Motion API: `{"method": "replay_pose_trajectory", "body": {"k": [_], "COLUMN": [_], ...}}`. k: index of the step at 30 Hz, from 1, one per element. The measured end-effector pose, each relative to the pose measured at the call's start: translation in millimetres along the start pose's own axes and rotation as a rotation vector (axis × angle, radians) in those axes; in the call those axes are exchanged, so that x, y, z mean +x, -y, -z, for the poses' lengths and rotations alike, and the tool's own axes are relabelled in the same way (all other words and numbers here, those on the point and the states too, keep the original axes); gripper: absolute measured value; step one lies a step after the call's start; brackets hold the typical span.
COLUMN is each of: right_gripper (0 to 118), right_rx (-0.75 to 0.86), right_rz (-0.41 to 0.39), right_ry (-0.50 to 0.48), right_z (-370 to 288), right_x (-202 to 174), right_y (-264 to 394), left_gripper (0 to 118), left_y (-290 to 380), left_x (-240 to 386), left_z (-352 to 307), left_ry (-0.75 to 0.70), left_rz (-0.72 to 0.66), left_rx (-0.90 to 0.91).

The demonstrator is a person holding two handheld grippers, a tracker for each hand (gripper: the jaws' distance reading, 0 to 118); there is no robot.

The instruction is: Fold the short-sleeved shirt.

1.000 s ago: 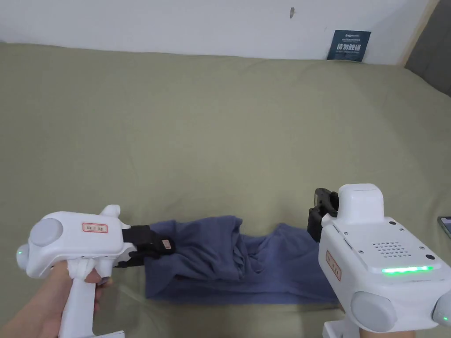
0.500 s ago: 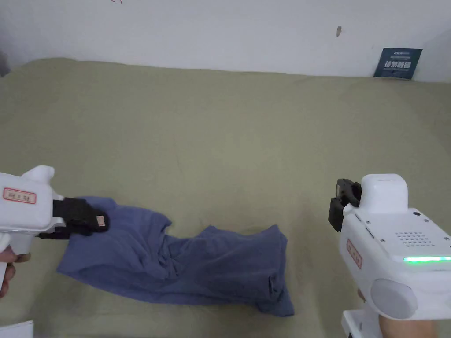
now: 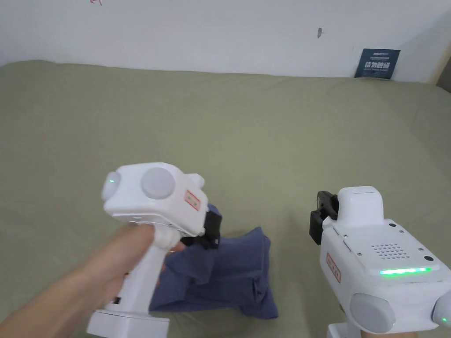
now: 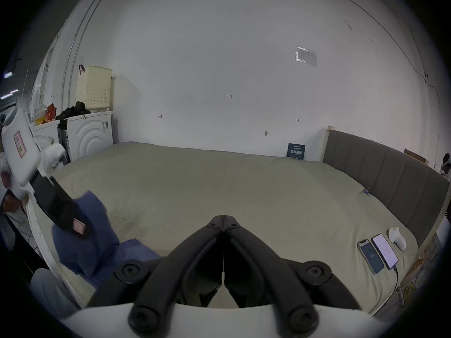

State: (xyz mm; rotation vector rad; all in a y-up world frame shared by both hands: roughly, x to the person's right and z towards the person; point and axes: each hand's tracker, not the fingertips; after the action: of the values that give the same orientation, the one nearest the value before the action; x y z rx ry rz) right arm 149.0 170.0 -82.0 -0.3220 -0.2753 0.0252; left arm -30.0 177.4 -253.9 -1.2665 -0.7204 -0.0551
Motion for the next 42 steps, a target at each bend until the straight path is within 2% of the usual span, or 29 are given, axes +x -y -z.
{"method": "replay_pose_trajectory", "body": {"k": [1, 2, 3, 4, 6, 8, 9, 10, 13, 15, 21, 22, 25, 26, 30, 35, 39, 40, 42], "right_gripper": [0, 0, 0, 0, 0, 0, 0, 0, 0, 0, 0, 0, 0, 0, 0, 0, 0, 0, 0], "right_rx": [-0.003, -0.006, -0.009, -0.013, -0.022, -0.024, -0.025, -0.026, -0.026, -0.027, -0.038, -0.043, -0.057, -0.061, -0.079, -0.110, -0.154, -0.177, -0.246], "right_rz": [0.001, 0.002, 0.003, 0.006, 0.020, 0.029, 0.031, 0.033, 0.042, 0.043, 0.035, 0.031, 0.022, 0.018, 0.016, 0.007, 0.085, 0.107, 0.194], "right_ry": [0.003, 0.007, 0.015, 0.020, 0.031, 0.037, 0.039, 0.041, 0.045, 0.045, 0.038, 0.038, 0.031, 0.029, 0.025, 0.013, -0.119, -0.171, -0.347], "right_z": [0.3, 0.8, 1.6, 2.3, 3.0, 2.1, 2.4, 3.0, 3.8, 4.4, 6.0, 6.8, 8.2, 8.5, 8.5, 6.4, 9.3, 12.0, 22.6], "right_x": [2.1, 4.2, 6.4, 8.8, 14.0, 18.4, 20.1, 20.9, 21.7, 20.3, 16.4, 15.8, 14.7, 14.7, 16.5, 16.0, 7.8, 4.6, -2.6], "right_y": [1.0, 2.0, 3.4, 4.4, 5.4, 6.6, 6.7, 6.7, 6.5, 6.4, 10.5, 11.9, 15.7, 17.3, 24.3, 30.2, 31.3, 31.2, 34.0], "left_gripper": [47, 90, 118, 111, 85, 63, 40, 3, 0, 0, 0, 0, 0, 0, 0, 0, 0, 0, 0], "left_y": [-1.4, -0.7, -0.4, 2.1, 4.8, 5.4, 9.3, 14.2, 19.2, 21.9, 37.9, 40.6, 43.3, 39.7, 46.3, 45.7, 47.6, 47.5, 52.1], "left_x": [9.0, 16.4, 20.4, 25.2, 25.3, 10.0, -1.5, -12.4, -46.7, -56.2, -57.8, -53.1, -46.9, -49.4, -45.1, -44.1, -62.8, -70.7, -89.3], "left_z": [13.6, 26.2, 35.8, 42.0, 35.3, 18.3, 6.3, -4.6, -23.4, -23.1, 35.1, 45.4, 77.2, 88.6, 119.5, 99.7, 39.8, 25.7, -1.1], "left_ry": [-0.008, 0.000, 0.043, 0.092, 0.134, 0.248, 0.314, 0.372, 0.465, 0.435, 0.482, 0.544, 0.587, 0.557, 0.483, 0.506, 0.505, 0.484, 0.400], "left_rz": [0.011, 0.024, 0.048, 0.050, 0.013, -0.111, -0.161, -0.199, -0.267, -0.237, -0.206, -0.238, -0.210, -0.143, -0.107, -0.139, -0.123, -0.127, -0.128], "left_rx": [-0.008, -0.012, 0.000, 0.007, 0.077, 0.073, 0.114, 0.158, 0.225, 0.191, 0.080, 0.021, -0.003, 0.052, 0.051, 0.050, 0.144, 0.170, 0.221]}}
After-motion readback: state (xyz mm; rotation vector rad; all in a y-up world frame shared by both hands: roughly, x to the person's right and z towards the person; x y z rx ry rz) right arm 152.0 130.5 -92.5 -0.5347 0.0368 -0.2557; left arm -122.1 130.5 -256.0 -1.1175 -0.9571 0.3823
